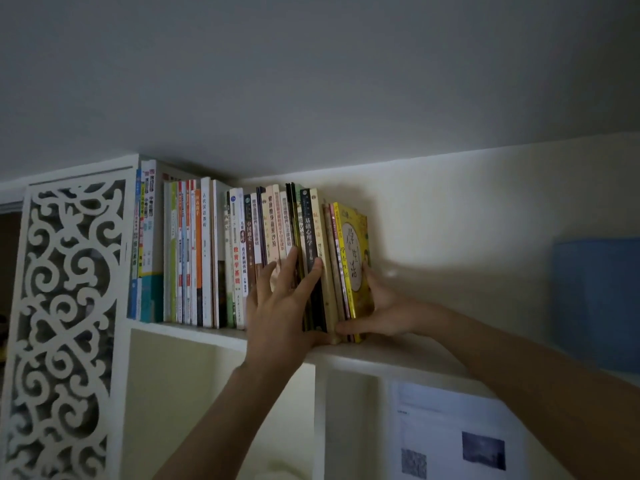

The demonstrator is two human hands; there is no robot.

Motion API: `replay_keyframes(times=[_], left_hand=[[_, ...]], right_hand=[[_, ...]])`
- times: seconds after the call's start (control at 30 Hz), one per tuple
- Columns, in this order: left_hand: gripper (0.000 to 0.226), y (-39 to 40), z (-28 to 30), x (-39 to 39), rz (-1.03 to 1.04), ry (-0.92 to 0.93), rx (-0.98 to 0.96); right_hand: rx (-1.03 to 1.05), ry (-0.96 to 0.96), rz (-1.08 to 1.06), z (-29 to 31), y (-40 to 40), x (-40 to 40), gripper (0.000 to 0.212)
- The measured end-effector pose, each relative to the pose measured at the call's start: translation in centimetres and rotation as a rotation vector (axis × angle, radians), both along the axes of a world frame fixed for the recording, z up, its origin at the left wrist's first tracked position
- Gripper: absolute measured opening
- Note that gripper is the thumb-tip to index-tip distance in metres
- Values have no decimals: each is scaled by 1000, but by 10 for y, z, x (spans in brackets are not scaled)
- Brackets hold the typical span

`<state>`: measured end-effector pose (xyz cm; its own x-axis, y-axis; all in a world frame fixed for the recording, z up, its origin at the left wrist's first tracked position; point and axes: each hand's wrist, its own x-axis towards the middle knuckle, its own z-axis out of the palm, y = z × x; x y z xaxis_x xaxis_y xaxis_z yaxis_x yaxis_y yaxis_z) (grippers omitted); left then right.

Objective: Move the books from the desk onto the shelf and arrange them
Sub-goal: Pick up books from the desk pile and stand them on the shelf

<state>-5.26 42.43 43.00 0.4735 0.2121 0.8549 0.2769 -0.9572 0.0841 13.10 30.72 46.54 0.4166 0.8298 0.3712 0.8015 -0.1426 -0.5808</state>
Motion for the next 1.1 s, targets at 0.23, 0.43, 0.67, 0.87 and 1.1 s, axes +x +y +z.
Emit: replay_keyframes(times=[0.23, 0.43, 0.67, 0.87, 1.1], left_hand=[[25, -48, -32, -35, -369, -249, 33], [5, -109, -161, -48, -596, 389, -163], [49, -167, -386, 3, -624, 1180, -526], [81, -235, -545, 17, -400, 1361, -1036], [108, -294, -601, 33, -57, 1058, -1197]], right_hand=[[362, -585, -266, -8, -48, -97, 63], [256, -980, -328, -175, -150, -140, 16], [-461, -71, -754, -420, -298, -101, 32], [-656, 273, -982, -571, -370, -144, 44], [-955, 274, -945, -662, -404, -174, 79]])
